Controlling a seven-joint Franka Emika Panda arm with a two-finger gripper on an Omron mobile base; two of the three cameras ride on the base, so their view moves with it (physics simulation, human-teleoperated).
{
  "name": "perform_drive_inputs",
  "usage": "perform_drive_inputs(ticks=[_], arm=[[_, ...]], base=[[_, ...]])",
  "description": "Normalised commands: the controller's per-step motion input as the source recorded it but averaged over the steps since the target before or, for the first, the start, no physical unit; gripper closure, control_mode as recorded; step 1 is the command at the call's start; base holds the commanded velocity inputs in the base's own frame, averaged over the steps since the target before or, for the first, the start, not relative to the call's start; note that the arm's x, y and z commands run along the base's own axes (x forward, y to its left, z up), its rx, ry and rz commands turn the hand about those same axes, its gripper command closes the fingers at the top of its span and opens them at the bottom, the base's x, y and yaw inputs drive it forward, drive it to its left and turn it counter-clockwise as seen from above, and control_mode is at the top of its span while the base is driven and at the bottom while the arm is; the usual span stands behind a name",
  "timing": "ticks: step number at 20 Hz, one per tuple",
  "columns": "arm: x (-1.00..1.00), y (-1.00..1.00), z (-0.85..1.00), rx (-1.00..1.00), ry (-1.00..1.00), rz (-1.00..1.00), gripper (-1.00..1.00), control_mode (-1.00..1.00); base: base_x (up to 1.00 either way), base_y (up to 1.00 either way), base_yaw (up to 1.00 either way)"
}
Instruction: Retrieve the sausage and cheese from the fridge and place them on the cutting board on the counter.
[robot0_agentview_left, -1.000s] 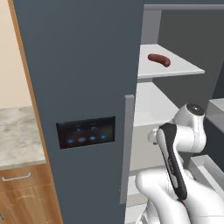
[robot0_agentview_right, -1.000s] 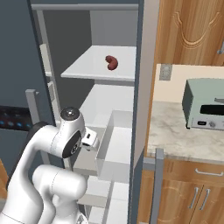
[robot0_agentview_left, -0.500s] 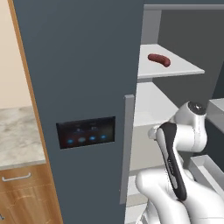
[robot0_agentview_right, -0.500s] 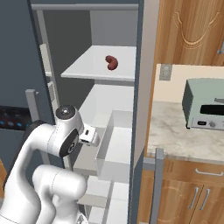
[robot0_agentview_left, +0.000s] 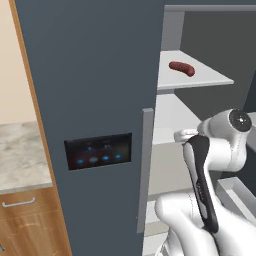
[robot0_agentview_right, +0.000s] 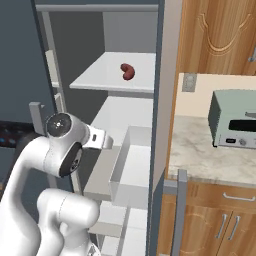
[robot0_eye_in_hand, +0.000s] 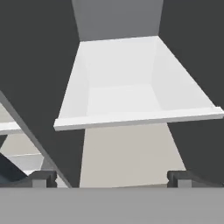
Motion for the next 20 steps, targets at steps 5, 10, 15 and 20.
perform_drive_inputs(ticks=[5,10,15,20], arm=[[0.00,-0.03,0.79,0.00,0.10,-0.09,-1.00,-1.00],[-0.01,-0.23,0.69,0.00,0.00,0.00,-1.00,-1.00],[0.00,-0.25,0.64,0.00,-0.01,0.00,-1.00,-1.00],[0.15,-0.21,0.46,-0.01,-0.15,0.00,-1.00,-1.00]], base=[[0.00,0.00,0.00],[0.00,0.00,0.00],[0.00,0.00,0.00],[0.00,0.00,0.00]])
